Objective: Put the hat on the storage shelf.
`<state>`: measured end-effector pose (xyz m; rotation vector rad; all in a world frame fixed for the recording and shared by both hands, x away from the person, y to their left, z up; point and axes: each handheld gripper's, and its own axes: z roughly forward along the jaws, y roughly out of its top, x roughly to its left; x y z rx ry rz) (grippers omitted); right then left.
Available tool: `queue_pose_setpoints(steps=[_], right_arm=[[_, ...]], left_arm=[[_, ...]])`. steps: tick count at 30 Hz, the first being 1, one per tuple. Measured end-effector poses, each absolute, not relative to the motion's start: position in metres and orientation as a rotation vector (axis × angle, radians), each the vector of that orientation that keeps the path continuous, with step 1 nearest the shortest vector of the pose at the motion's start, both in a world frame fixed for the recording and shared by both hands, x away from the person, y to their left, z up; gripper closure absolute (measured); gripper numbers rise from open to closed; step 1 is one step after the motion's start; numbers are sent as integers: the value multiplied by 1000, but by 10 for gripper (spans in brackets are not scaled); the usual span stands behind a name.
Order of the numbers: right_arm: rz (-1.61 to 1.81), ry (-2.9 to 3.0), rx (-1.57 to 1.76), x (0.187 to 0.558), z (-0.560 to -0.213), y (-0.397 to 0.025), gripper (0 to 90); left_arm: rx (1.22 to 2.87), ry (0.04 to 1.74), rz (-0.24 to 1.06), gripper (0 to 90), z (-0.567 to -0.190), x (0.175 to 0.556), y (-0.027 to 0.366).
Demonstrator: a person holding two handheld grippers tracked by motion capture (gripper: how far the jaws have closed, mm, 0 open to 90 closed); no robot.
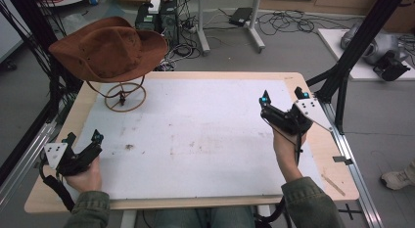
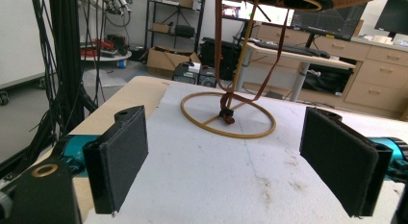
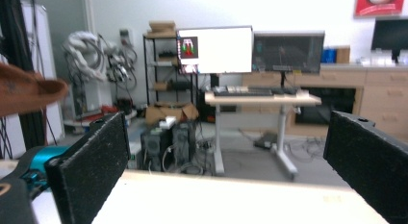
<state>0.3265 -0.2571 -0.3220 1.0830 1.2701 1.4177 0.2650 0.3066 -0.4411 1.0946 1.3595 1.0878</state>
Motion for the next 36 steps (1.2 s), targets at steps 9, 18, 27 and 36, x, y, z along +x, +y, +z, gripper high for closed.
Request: queue_pose_setpoints(steps=[9, 18, 27, 36], right_arm=[[1415, 1251, 1212, 316, -367, -275, 19], [1357, 1243, 1255, 308, -407, -286, 18], [1350, 1256, 1313, 312, -413, -292, 18], [1343, 1269, 1304, 312, -413, -290, 18]], left_arm=[[1096, 1362, 1082, 174, -441, 265, 306], [1117, 1355, 1082, 173, -442, 267, 303], [1127, 1351, 1079, 174, -442, 268, 300], [1124, 1351, 1079, 174, -442, 269, 301]])
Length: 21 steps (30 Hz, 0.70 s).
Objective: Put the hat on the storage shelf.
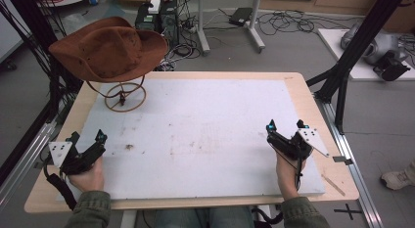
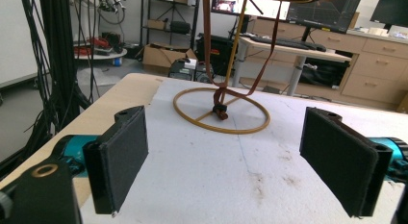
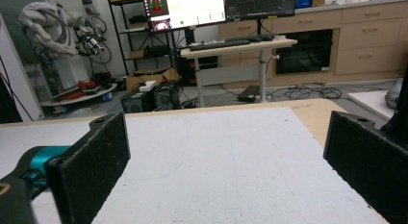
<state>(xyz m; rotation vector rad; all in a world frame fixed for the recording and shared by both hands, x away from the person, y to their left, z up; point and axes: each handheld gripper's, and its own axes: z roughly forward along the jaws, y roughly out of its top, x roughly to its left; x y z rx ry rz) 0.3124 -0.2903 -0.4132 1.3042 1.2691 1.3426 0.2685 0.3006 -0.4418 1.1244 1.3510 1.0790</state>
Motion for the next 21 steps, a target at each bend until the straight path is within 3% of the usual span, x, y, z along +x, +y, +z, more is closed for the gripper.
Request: queue_pose_setpoints(steps=[21], right_arm=[[1362, 1261, 1345, 314, -414, -292, 18]], left_arm=[[1135, 1345, 1084, 173, -441, 269, 300]])
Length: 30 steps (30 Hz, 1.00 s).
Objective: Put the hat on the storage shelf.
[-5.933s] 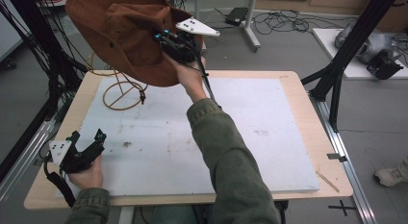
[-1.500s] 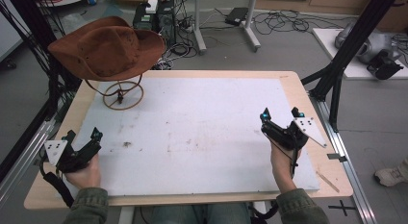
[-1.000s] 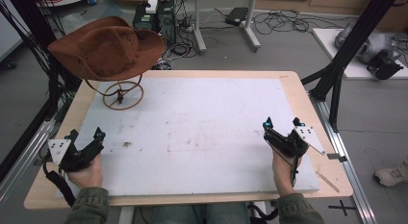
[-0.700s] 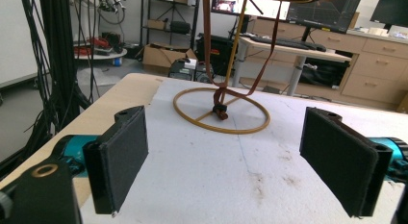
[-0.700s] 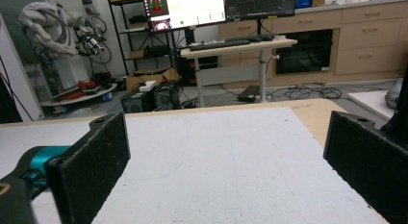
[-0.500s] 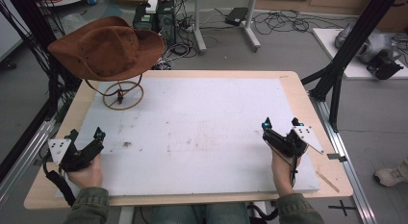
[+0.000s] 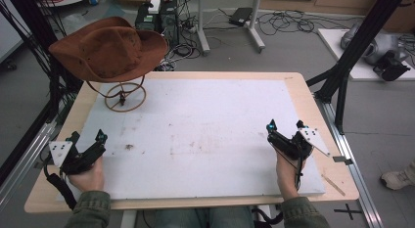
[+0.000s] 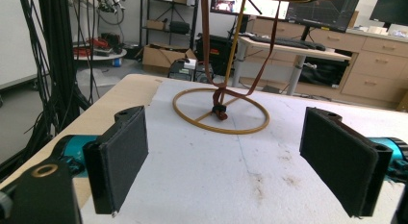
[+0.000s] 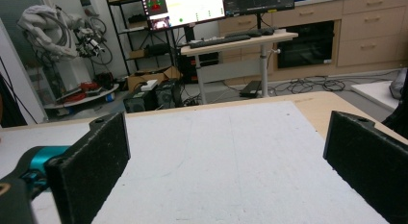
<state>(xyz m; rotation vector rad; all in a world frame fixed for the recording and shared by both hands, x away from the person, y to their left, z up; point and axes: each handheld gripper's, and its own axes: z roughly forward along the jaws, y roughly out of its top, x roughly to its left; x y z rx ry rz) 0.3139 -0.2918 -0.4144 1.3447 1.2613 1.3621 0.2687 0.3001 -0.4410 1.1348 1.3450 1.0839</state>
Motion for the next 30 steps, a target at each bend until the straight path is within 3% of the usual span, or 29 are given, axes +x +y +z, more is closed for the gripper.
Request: queue_pose_setpoints(steps=[30], right_arm=[[1366, 1274, 1344, 314, -414, -291, 18]], left_arm=[[1134, 1346, 1089, 174, -440, 268, 301]])
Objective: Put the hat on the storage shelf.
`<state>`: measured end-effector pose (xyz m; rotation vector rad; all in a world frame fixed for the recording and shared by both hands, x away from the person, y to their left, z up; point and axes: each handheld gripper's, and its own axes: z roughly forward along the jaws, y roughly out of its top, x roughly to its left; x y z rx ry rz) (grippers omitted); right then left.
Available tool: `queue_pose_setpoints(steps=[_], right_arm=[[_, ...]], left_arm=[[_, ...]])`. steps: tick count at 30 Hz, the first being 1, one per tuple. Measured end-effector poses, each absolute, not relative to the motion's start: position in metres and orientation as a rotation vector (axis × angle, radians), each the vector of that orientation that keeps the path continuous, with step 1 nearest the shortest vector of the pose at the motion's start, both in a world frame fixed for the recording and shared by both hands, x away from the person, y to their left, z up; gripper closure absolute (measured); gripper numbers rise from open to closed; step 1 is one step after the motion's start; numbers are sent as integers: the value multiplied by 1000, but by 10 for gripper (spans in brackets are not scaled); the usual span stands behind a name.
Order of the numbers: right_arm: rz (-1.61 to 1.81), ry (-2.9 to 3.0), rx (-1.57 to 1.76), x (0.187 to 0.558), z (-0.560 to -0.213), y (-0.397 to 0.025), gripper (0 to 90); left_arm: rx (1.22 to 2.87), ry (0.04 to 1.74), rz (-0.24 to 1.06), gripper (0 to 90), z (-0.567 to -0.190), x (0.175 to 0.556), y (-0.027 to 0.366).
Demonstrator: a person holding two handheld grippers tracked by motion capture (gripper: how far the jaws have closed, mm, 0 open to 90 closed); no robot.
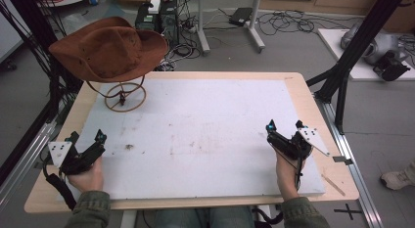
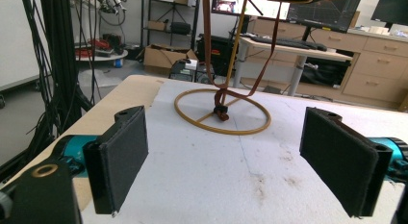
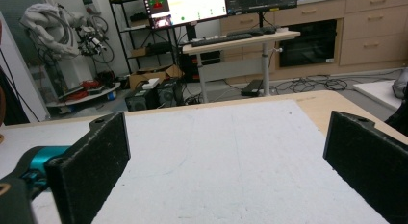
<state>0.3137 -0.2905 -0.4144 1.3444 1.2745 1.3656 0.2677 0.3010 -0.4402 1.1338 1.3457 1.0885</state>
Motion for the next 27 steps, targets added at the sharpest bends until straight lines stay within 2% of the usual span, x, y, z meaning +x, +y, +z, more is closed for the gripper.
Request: queue_pose_setpoints(steps=[27], right_arm=[[1360, 1283, 1345, 315, -415, -291, 18]], left_arm=[[1137, 1342, 1092, 174, -440, 268, 301]])
